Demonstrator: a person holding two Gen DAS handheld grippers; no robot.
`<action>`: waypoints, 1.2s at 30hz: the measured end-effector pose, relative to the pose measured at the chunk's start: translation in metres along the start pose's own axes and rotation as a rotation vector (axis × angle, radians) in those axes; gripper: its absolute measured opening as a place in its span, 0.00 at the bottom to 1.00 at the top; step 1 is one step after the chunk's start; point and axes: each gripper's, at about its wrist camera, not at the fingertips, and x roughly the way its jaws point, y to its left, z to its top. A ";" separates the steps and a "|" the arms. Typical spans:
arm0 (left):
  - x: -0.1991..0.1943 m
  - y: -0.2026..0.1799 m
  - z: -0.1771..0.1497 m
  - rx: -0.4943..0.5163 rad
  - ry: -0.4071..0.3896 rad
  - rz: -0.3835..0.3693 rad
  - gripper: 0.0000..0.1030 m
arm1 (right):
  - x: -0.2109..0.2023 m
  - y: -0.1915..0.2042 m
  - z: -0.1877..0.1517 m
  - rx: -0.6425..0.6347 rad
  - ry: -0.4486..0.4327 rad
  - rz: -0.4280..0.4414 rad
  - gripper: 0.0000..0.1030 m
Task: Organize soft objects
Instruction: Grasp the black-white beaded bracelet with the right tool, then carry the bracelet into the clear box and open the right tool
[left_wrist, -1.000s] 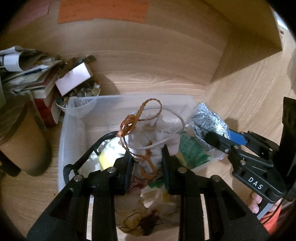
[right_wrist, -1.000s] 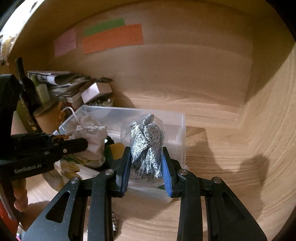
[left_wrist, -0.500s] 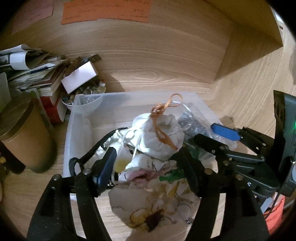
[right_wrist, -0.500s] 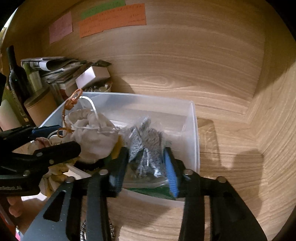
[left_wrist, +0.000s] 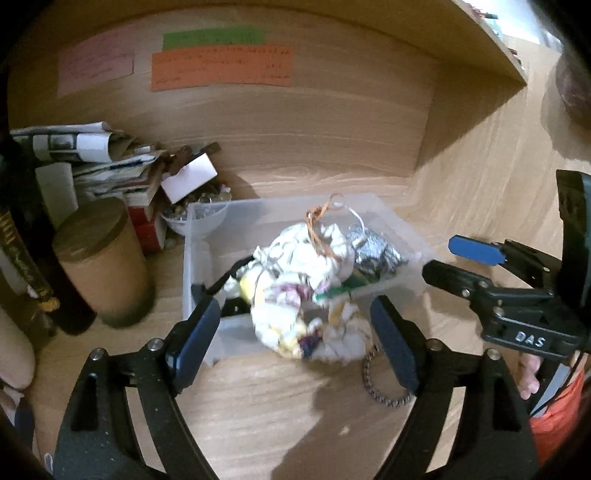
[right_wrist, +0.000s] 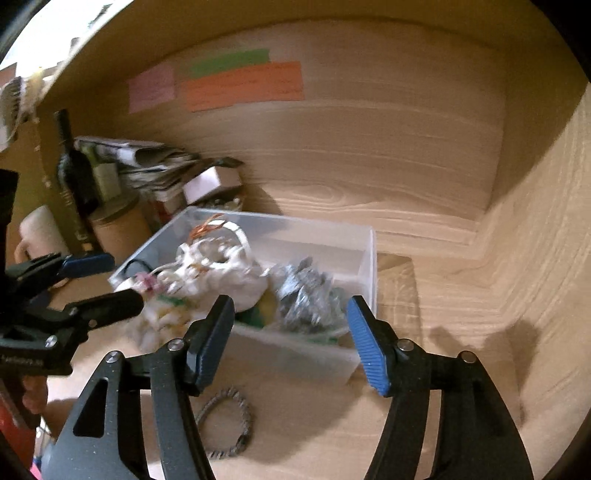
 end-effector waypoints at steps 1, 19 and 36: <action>0.000 0.000 -0.002 -0.001 -0.002 0.003 0.81 | -0.003 0.002 -0.004 -0.004 0.002 0.009 0.58; 0.029 0.008 -0.017 -0.064 0.072 -0.044 0.30 | 0.051 0.032 -0.059 -0.096 0.252 0.078 0.33; -0.003 0.008 -0.008 -0.015 -0.040 0.012 0.07 | 0.046 0.028 -0.056 -0.078 0.185 0.077 0.07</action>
